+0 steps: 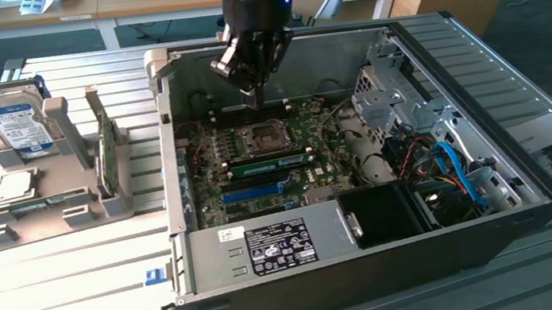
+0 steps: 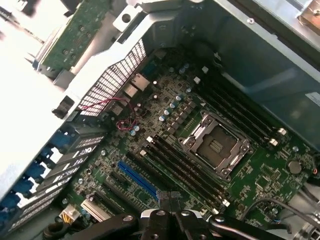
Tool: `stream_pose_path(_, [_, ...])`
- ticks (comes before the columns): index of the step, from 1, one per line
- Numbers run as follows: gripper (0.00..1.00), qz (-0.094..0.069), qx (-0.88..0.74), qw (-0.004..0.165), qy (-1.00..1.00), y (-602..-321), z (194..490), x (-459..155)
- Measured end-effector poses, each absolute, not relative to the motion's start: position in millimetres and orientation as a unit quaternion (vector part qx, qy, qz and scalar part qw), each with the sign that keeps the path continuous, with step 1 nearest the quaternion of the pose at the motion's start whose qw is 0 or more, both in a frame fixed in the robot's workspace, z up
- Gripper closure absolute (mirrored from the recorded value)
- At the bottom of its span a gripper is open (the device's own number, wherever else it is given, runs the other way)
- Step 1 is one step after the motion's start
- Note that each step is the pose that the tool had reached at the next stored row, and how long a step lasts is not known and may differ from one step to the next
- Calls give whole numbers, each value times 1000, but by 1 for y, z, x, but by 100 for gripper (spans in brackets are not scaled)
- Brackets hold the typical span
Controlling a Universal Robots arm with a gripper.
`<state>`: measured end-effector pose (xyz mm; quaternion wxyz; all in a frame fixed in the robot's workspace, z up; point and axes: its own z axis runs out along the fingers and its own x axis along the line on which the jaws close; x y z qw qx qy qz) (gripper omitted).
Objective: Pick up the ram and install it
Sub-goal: 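Press down the ram until it locks into place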
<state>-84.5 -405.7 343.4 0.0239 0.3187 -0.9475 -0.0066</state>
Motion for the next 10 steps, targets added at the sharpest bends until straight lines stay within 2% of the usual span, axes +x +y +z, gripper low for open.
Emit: stream_pose_path(10, [90,-8,244,23,-970,-406,343,-84])
